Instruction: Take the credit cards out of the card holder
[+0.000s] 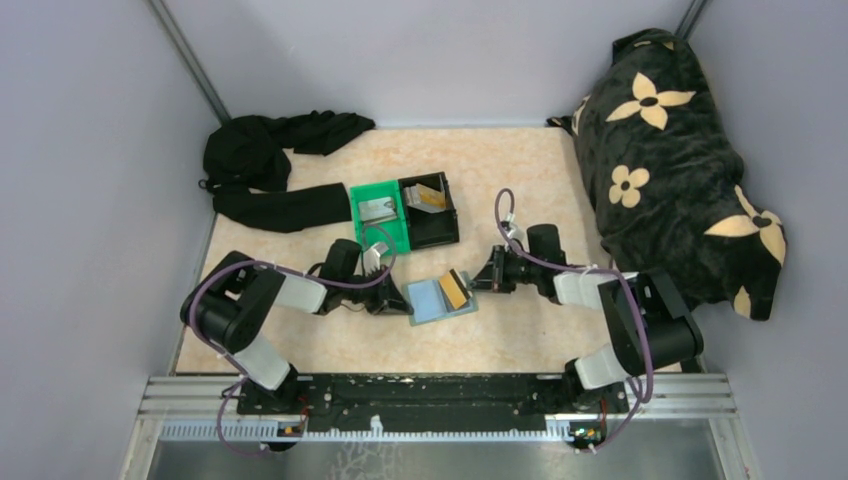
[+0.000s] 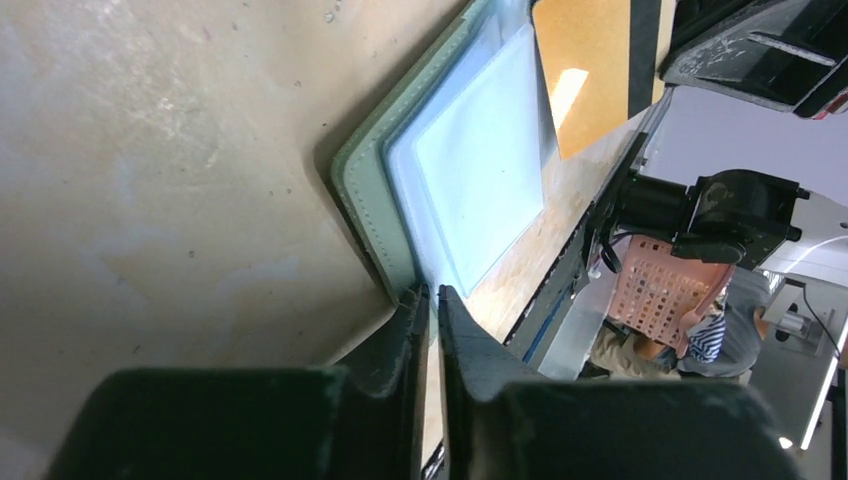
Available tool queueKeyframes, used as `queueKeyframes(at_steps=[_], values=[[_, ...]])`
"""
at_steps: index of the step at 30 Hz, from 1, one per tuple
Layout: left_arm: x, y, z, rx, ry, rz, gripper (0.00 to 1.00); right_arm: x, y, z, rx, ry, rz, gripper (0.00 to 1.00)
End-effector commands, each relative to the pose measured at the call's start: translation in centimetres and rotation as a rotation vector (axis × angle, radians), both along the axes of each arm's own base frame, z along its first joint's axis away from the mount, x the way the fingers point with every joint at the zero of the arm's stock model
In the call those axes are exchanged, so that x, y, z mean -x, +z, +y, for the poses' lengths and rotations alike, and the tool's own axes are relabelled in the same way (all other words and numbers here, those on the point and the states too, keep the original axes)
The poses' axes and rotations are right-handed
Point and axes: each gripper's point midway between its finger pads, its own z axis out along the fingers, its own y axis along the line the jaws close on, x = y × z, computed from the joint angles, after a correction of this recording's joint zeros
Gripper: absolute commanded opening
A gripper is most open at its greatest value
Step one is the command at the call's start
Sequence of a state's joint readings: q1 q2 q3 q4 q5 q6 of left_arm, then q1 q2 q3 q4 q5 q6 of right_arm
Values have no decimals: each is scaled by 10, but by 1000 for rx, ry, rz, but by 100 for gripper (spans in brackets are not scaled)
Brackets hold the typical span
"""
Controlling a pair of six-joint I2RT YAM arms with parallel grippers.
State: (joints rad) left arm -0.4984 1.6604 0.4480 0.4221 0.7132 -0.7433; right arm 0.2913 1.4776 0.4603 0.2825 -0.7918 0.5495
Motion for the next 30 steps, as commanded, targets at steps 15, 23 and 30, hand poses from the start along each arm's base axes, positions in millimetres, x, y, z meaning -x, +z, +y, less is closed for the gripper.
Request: queueKeyframes(at_steps=[15,23,30], values=[[-26,44,-6,36,-16,-262,78,-8,94,-14,-57,-31,-212,0],[-33,98,-17,150,-49,-419,81,37,117,-11,-116,83,-201,0],[-25,123,-30,285,-132,-469,81,52,114,-1,-146,117,-189,0]])
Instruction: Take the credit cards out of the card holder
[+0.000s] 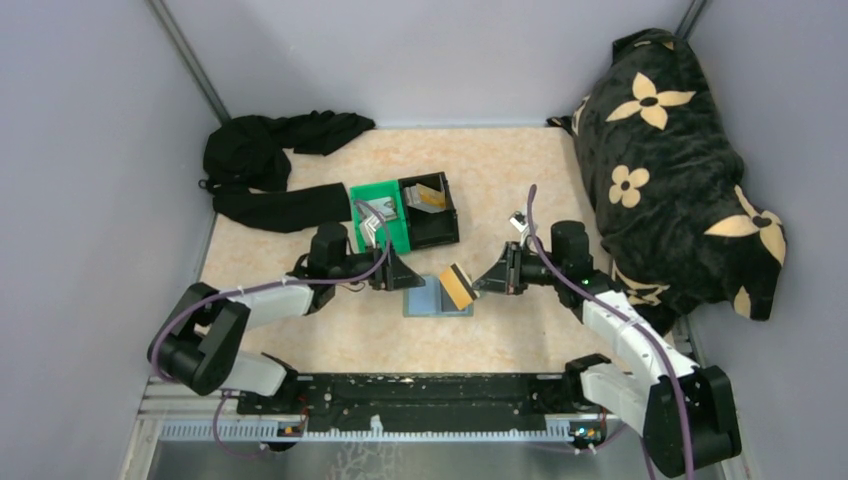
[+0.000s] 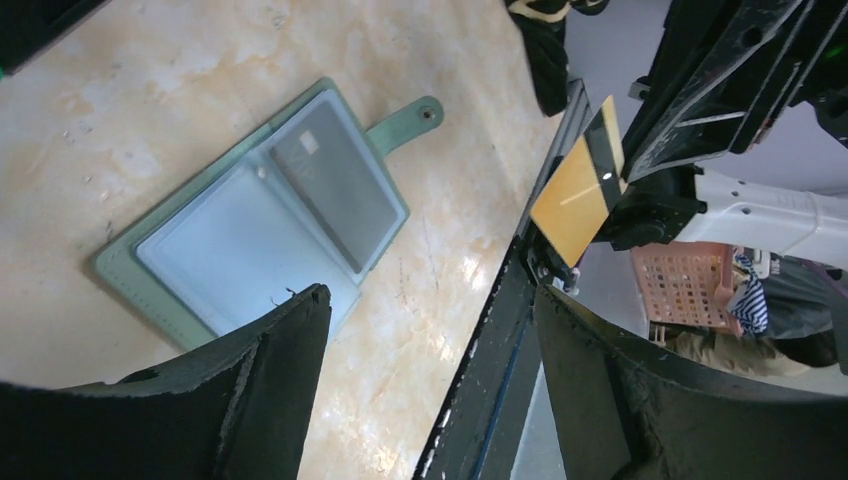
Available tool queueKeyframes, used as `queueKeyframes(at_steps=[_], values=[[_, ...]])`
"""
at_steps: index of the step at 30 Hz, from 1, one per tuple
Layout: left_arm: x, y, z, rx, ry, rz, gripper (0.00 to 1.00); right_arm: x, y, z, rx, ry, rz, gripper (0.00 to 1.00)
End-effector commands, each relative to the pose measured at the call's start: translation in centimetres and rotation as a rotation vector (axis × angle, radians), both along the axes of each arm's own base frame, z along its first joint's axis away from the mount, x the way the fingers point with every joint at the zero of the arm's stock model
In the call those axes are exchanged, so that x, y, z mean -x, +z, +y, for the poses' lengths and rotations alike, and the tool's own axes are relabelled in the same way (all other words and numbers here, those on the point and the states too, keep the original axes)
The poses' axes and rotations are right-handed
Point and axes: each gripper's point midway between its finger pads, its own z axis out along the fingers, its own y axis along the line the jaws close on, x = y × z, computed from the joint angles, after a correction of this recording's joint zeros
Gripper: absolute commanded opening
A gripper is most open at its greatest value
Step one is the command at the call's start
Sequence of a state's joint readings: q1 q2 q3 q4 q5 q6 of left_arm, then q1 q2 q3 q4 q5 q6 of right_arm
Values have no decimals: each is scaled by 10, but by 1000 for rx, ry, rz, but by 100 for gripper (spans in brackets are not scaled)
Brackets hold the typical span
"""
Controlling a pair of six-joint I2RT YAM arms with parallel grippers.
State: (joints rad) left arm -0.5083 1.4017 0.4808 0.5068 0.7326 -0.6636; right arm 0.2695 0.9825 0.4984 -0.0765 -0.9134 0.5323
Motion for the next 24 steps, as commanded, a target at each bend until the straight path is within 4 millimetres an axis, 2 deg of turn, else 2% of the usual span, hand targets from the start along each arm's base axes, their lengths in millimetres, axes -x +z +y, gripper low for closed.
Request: queueKeyframes(at_steps=[1,3,6,13,15,22,24], values=[[4,30,-15,127,-103,-85,81,10,9,7,-30,42,-24,0],[9,39,-20,171,-135,-106,81,13,8,9,-34,51,-18,0],[17,42,-31,173,-191,-133,88,18,9,13,-37,73,-23,0],[36,49,-51,189,-295,-175,85,21,3,18,-40,93,-9,0],[41,47,-55,187,-319,-171,80,21,4,19,-43,97,-8,0],[44,43,-62,191,-344,-159,50,24,4,21,-51,112,2,0],[44,43,-63,195,-344,-152,36,25,4,21,-51,113,2,0]])
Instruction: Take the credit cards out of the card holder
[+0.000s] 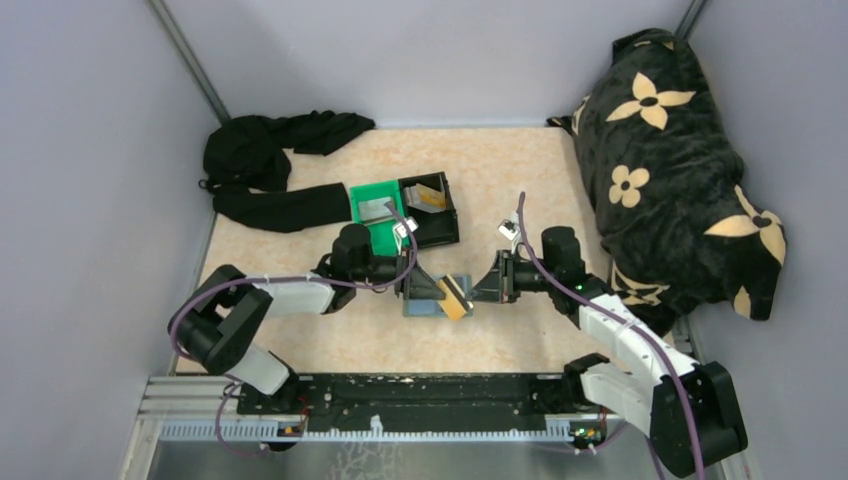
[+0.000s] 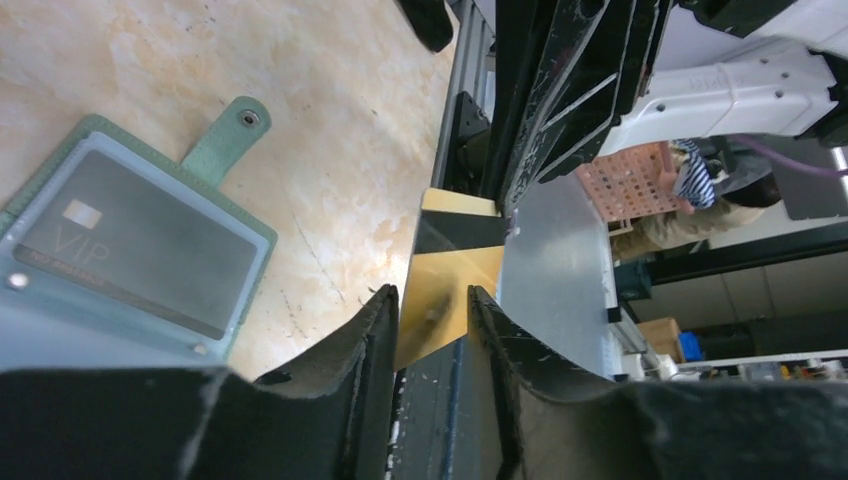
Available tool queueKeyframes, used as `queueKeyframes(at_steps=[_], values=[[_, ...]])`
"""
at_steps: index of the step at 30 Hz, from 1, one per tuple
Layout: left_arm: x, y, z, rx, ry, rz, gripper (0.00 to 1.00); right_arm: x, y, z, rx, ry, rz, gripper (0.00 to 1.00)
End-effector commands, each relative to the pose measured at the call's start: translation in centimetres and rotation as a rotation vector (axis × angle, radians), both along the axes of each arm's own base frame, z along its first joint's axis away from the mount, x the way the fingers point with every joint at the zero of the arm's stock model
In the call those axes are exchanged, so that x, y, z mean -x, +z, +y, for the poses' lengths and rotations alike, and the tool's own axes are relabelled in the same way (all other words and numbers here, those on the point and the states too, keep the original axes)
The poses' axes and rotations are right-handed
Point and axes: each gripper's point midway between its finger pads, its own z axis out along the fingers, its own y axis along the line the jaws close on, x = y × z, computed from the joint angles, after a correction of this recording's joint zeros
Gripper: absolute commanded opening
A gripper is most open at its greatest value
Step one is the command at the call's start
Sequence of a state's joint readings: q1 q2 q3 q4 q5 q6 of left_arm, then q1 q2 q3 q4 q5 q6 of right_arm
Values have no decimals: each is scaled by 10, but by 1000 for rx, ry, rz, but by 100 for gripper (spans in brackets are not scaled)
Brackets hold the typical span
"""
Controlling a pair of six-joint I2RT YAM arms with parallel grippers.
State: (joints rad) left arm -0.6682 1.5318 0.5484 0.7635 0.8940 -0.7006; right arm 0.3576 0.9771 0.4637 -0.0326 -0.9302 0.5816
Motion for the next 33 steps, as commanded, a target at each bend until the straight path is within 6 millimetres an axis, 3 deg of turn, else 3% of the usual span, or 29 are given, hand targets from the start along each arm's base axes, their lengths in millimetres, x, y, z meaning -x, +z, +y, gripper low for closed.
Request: queueKeyframes(at_steps=[1,5,10,14,17,20,23,26,28,33], values=[[0,13,-7,50,-37,-49,29,0,7,4,-28,25,-30,0],[1,15,-7,62,-35,-31,1,0,7,4,-30,30,-29,0],[3,20,-7,94,-34,-14,0,-7,10,1,10,4,-68,0],[-8,38,-5,136,48,-74,0,-31,23,-5,37,-83,-116,16],[-33,61,4,154,153,-120,0,-59,30,-22,69,-200,-128,19],[-77,79,25,106,377,-120,0,-77,35,-36,94,-281,-143,19],[-135,84,69,-18,742,-117,0,-80,39,-36,89,-279,-157,19],[-175,95,119,-92,931,-82,0,-79,35,-32,72,-247,-139,19],[-189,95,136,-140,961,-53,0,-78,33,-29,55,-230,-133,19],[-204,82,156,-271,1009,-52,0,-74,28,-22,17,-172,-124,19]])
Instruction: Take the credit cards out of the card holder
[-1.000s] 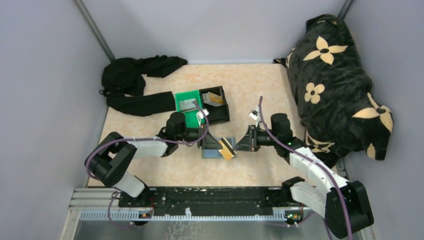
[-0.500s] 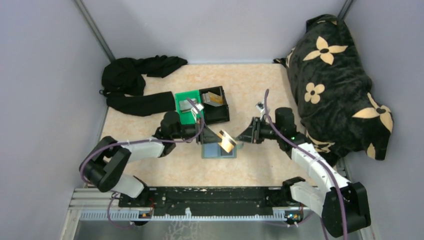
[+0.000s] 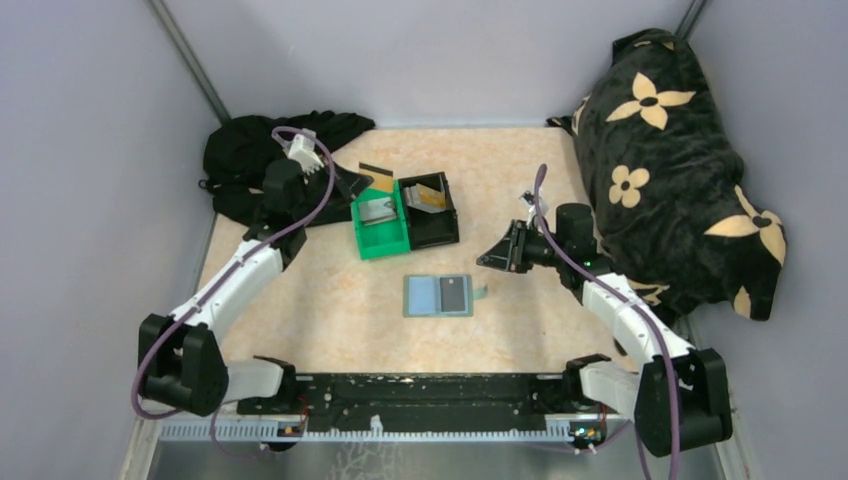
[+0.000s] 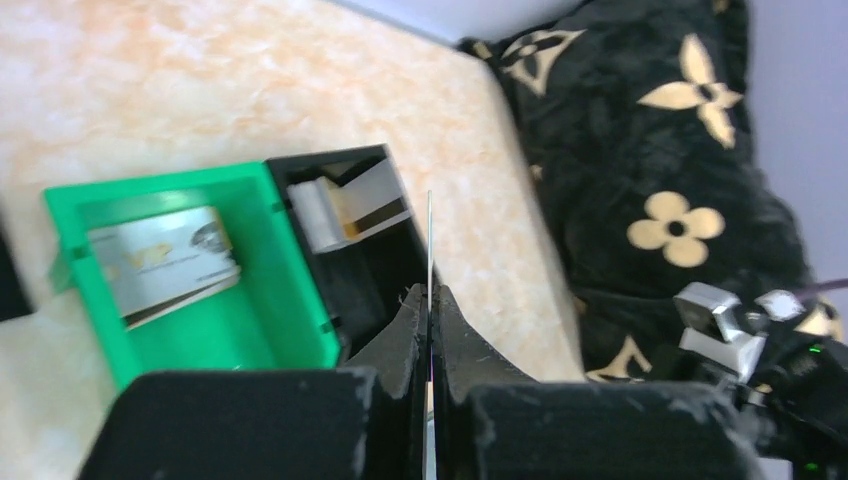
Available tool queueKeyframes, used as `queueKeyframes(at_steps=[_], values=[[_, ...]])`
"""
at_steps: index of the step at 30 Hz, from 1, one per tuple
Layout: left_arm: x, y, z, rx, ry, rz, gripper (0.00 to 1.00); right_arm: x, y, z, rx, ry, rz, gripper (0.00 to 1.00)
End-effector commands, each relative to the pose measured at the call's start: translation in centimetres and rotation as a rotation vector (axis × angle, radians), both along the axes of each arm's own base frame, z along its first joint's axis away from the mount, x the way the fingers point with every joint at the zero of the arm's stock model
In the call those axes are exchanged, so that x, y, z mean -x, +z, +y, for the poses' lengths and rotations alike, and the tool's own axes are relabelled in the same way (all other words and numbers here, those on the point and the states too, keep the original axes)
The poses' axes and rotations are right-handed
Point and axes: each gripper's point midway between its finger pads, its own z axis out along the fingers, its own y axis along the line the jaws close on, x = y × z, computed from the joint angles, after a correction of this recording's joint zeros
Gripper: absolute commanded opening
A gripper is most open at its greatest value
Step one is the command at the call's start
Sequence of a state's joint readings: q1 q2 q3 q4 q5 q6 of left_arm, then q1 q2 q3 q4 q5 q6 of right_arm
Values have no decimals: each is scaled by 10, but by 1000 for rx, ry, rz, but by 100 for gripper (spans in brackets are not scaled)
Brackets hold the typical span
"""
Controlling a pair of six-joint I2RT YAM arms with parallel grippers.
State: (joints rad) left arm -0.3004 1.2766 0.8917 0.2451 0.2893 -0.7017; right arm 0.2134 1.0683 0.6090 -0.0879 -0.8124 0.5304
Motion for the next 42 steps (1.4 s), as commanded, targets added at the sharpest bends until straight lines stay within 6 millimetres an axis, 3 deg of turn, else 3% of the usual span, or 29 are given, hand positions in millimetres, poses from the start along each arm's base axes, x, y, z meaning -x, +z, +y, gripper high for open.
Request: queueKeyframes(at_steps=[1,11,19,27,42], values=[[-4,-46,21,-158,72,152,0,-3,13,9,-55,71,-64,19],[-29,-80,23,-169,104,204,0,-5,15,19,-133,141,-42,17],[-55,-109,9,-118,97,261,0,-8,13,20,-133,147,-37,17],[-75,-128,17,-140,175,263,0,-8,3,21,-128,150,-6,17],[-85,-156,22,-203,211,347,0,-9,-2,21,-124,151,9,16]])
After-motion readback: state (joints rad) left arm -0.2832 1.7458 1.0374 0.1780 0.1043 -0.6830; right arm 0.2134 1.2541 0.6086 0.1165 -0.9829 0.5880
